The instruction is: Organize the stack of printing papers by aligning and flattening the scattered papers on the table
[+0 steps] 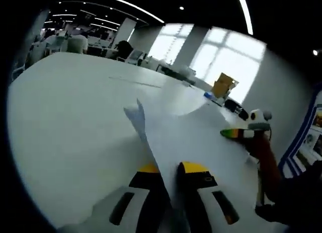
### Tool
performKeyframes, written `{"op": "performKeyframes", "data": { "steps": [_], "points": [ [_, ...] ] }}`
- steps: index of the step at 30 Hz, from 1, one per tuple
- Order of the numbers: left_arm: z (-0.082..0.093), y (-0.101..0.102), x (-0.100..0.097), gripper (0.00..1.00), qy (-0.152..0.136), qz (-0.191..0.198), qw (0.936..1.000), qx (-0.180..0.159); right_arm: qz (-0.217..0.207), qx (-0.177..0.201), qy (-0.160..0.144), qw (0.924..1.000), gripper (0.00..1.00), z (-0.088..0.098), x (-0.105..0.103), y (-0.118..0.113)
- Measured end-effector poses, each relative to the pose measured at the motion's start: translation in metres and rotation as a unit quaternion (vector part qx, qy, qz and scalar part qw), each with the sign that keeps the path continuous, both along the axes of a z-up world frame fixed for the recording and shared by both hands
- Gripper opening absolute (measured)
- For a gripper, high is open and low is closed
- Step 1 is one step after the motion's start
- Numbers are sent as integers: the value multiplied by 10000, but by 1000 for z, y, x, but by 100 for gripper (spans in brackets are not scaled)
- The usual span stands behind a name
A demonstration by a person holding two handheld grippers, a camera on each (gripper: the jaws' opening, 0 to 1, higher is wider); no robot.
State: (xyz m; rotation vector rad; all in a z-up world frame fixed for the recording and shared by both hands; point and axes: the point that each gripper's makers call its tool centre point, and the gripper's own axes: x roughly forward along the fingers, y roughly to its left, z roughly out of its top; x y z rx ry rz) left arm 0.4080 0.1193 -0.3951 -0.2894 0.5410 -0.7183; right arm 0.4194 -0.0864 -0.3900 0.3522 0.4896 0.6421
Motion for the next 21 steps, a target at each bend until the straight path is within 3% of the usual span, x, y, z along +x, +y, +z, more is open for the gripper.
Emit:
{"op": "performKeyframes", "data": {
  "steps": [3,5,6,10,21],
  "points": [
    [-5,2,5,20,-137,118,9996,207,-54,-307,-238,9992,7,-2,4,-3],
    [-12,3,8,22,-248,175,9981,528,-137,-582,-345,9976,10,-7,8,-6],
    [-9,1,9,22,-411,205,9976,523,-213,-721,-389,9964,12,-10,10,-8],
    [-7,5,12,29,-560,334,9956,677,-301,-1118,-468,9922,19,-18,12,-11],
    [-6,9,16,48,-926,551,9905,853,-394,-1167,-522,9910,28,-18,7,-16]
  ]
}}
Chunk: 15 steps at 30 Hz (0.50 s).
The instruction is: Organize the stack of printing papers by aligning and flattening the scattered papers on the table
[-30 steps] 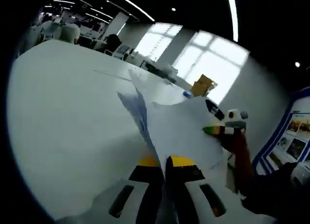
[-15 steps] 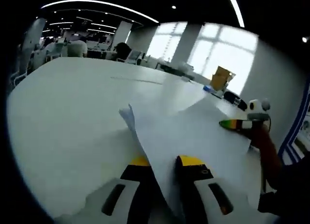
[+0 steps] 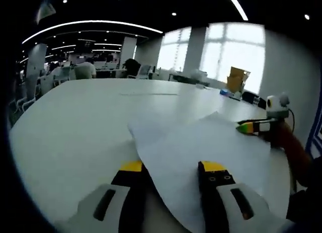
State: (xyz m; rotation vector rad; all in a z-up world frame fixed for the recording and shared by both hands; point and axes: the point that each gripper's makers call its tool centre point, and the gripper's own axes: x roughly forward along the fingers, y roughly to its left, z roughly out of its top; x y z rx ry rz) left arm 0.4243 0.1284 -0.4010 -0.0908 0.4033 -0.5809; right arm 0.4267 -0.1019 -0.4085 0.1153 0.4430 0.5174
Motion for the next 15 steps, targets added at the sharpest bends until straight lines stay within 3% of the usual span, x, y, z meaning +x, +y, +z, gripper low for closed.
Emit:
{"op": "performKeyframes", "data": {
  "steps": [9,15],
  "points": [
    [2,7,6,53,-107,57,9999,-8,-54,-155,-177,9997,31,2,-6,0],
    [7,18,12,52,-185,186,9996,-51,-67,-41,-230,9997,34,5,0,-2]
  ]
}}
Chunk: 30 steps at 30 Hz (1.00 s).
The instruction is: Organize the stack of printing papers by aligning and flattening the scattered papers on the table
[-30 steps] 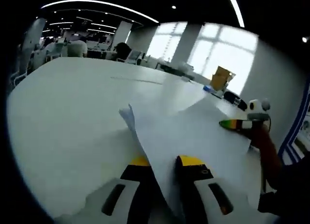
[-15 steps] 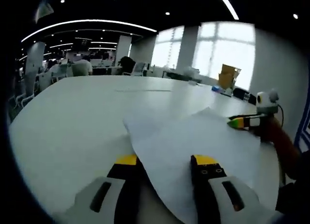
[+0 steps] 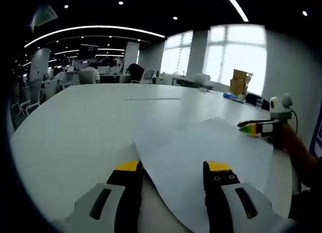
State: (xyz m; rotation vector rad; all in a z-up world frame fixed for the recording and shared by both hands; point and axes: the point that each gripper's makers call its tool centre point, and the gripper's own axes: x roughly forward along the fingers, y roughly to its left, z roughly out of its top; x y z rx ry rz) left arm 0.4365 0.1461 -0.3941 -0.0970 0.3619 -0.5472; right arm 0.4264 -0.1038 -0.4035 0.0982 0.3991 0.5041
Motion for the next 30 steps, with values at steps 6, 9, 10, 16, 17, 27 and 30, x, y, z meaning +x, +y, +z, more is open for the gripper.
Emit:
{"op": "performKeyframes", "data": {
  "steps": [6,9,10,16,17,27,30],
  "points": [
    [-6,-8,-3,54,86,-153,9998,79,106,-172,70,9998,35,-7,-2,6],
    [-7,-8,-7,55,48,-145,9997,216,87,-146,10,9999,36,-4,-2,4],
    [-6,-7,-7,55,17,-132,9996,231,70,-122,-15,9999,37,-3,-2,3],
    [-1,0,-6,60,-117,-58,9997,224,83,132,-103,9998,47,4,-2,3],
    [0,0,-6,62,-166,-48,9995,246,69,140,-116,9998,49,4,-1,3],
    [8,5,-9,81,-579,82,9968,538,28,126,-165,9998,76,5,2,-2],
    [10,11,-8,89,-678,180,9957,608,5,81,-213,9997,85,5,4,-4]
  ]
}}
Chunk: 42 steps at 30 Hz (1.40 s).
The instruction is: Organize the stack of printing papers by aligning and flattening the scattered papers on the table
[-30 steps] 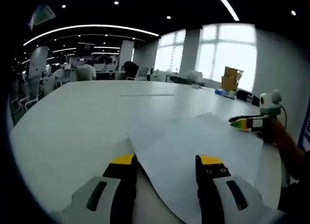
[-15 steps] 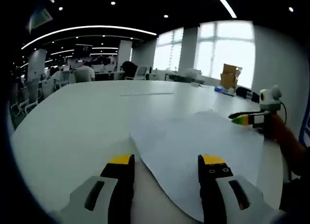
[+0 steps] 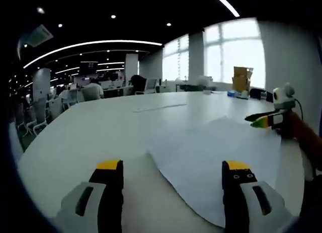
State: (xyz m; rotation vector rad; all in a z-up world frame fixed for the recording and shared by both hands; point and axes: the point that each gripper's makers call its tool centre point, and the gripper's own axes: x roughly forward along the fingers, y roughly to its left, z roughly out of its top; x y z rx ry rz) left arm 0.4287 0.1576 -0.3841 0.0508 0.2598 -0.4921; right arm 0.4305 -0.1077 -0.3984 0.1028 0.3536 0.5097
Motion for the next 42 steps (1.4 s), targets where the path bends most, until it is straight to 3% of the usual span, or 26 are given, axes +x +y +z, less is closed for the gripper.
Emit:
{"op": "performKeyframes", "data": {
  "steps": [4,22,42],
  "points": [
    [4,11,3,97,-204,284,9992,186,17,5,-29,10000,90,1,2,0],
    [0,31,-14,97,-46,282,9992,295,-145,110,-55,9998,90,8,2,-25],
    [15,57,-52,97,56,291,9995,131,-119,-83,-214,9997,90,30,-36,-41]
  ]
}}
